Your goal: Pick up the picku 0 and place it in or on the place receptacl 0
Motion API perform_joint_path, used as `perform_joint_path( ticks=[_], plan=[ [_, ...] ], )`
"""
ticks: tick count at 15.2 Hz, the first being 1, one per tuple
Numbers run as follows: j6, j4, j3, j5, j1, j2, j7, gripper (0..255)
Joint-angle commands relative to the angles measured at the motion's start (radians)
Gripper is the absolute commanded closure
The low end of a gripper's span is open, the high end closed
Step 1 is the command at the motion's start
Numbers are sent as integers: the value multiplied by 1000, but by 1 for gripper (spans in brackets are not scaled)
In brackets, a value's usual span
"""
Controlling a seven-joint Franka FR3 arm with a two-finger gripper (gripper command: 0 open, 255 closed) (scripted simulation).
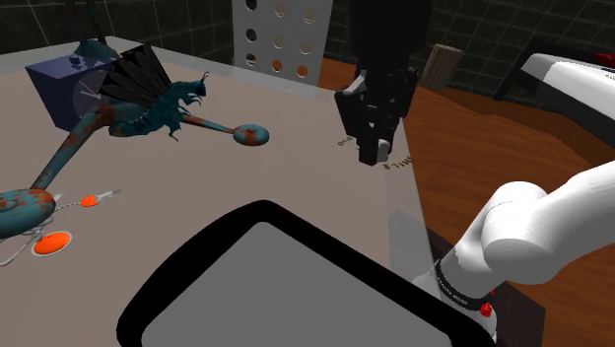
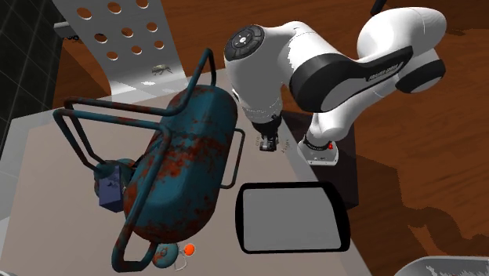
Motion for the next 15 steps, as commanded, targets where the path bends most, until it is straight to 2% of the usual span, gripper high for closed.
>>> perform_joint_path(
  ticks=[1, 9, 13, 14, 15],
  plan=[
    [2, 22, 33, 17, 7, 15, 45, 255],
    [39, 158, 229, 64, 34, 139, 292, 255],
    [69, 254, 357, 40, 43, 251, 440, 255],
    [82, 294, 410, 15, 48, 305, 502, 255],
    [94, 275, 405, 19, 51, 297, 495, 255]
  ],
)
